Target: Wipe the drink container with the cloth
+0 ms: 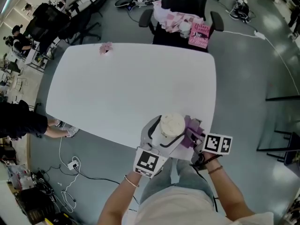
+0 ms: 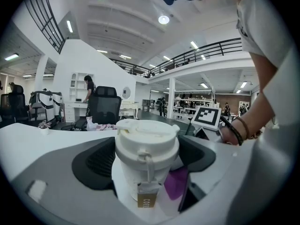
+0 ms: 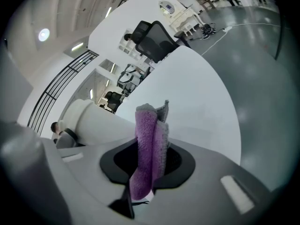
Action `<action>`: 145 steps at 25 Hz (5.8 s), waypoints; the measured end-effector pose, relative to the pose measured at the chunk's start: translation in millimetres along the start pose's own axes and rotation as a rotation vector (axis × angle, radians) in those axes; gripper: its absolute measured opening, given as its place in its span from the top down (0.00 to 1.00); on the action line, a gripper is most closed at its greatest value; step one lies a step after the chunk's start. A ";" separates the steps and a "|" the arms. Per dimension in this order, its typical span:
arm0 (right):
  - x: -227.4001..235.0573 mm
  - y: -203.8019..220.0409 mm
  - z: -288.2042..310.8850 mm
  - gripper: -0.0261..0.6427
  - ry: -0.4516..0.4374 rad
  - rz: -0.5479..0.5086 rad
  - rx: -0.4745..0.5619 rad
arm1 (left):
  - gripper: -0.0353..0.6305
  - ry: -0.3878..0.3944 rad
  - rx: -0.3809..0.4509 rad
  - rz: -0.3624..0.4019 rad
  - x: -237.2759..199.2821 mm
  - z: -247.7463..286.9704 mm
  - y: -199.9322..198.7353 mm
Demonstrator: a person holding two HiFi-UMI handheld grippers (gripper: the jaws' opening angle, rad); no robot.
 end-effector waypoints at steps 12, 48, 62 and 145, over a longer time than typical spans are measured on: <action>-57.4 -77.6 -44.5 0.87 -0.082 -0.376 -0.170 | 0.31 0.273 0.027 0.078 -5.6 -8.7 0.4; -136.8 -107.4 73.4 0.87 -0.321 -0.774 -1.356 | 0.31 0.620 0.015 0.166 -14.6 -7.3 2.0; -136.6 -93.3 85.0 0.87 -0.337 -0.924 -1.478 | 0.31 0.626 0.005 0.170 -14.3 -5.9 1.5; -153.6 -162.9 -63.1 0.87 -0.020 -0.899 0.320 | 0.82 -0.363 0.304 -0.139 -141.6 -110.8 -92.9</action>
Point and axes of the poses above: the fingertips, and each gripper's own axes: z forward along the fingers, x to its right, y out of its underside, the point moved 5 cm from there along -z, backward along the fingers, and after that the axes turned 2 degrees about -y, right-handed, at the moved point
